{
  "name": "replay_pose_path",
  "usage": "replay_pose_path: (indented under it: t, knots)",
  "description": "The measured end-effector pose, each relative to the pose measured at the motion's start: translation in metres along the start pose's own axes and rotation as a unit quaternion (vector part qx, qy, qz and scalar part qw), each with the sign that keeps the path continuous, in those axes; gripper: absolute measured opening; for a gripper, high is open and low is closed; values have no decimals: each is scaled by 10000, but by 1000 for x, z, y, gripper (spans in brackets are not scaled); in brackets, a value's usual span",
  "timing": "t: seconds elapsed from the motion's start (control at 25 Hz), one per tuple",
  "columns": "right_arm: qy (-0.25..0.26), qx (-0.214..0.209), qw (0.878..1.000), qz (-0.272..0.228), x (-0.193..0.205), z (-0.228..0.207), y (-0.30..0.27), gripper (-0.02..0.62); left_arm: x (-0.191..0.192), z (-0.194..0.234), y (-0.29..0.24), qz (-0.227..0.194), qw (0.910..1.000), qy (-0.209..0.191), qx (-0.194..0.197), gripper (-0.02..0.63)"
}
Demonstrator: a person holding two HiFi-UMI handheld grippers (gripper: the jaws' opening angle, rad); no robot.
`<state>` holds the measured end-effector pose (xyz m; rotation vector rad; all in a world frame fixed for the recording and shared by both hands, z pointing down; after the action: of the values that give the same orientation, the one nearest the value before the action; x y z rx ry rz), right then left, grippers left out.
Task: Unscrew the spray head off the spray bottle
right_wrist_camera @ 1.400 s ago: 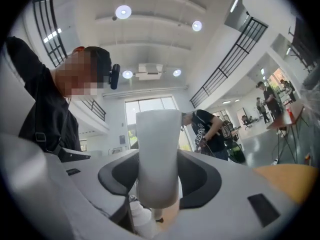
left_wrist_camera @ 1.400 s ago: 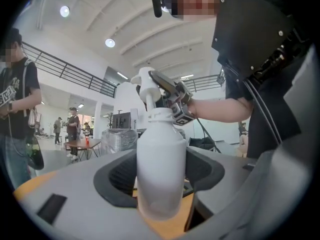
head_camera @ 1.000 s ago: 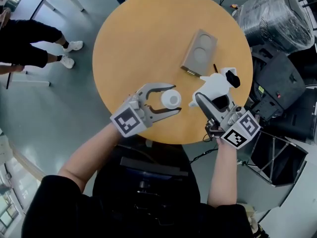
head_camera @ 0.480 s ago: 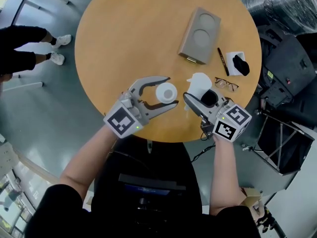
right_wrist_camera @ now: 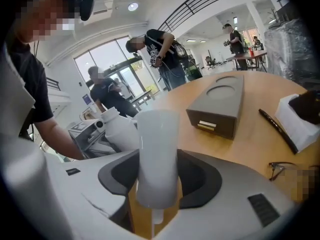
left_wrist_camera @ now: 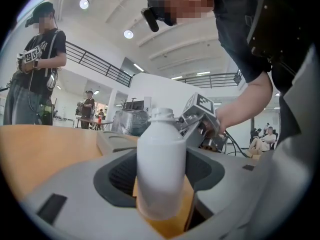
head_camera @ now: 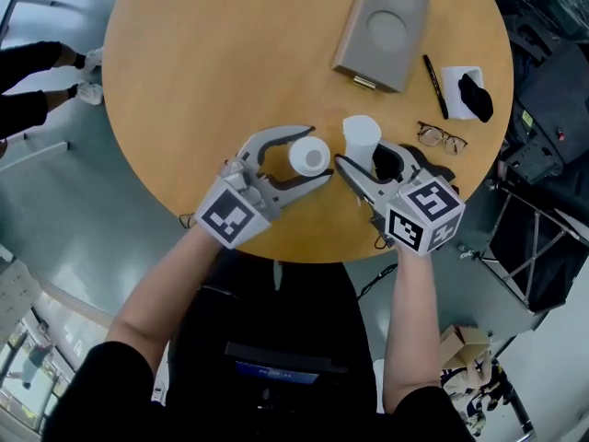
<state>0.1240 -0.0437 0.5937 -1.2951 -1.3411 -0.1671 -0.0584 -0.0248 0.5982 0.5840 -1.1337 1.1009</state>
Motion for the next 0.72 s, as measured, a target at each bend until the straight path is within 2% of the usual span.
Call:
replay_pose_path:
  t: [0.16, 0.36, 0.48, 0.72]
  knots:
    - [21, 341, 9991, 268, 9, -13, -8, 242, 12, 14, -16, -40, 10000, -71, -32, 307]
    - [470, 926, 9905, 903, 16, -24, -18, 242, 26, 28, -30, 178, 9996, -189, -51, 308]
    - [607, 954, 9868, 1163, 21, -20, -28, 242, 32, 28, -30, 398, 9985, -356, -102, 308]
    - [677, 852, 9842, 1395, 34, -19, -42, 247, 41, 32, -31, 572, 9976, -381, -55, 310]
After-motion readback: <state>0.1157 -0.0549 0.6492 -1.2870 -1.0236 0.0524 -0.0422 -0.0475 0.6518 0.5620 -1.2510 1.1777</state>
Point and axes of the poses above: the fingertips, and each gripper's own axes: y backward along the fingers, z to its left, x out of its underside, the point moved 9 cm from there along y, backward along the fingers, and after that the axes turned 15 degrees about y, right-handed, at the moved point
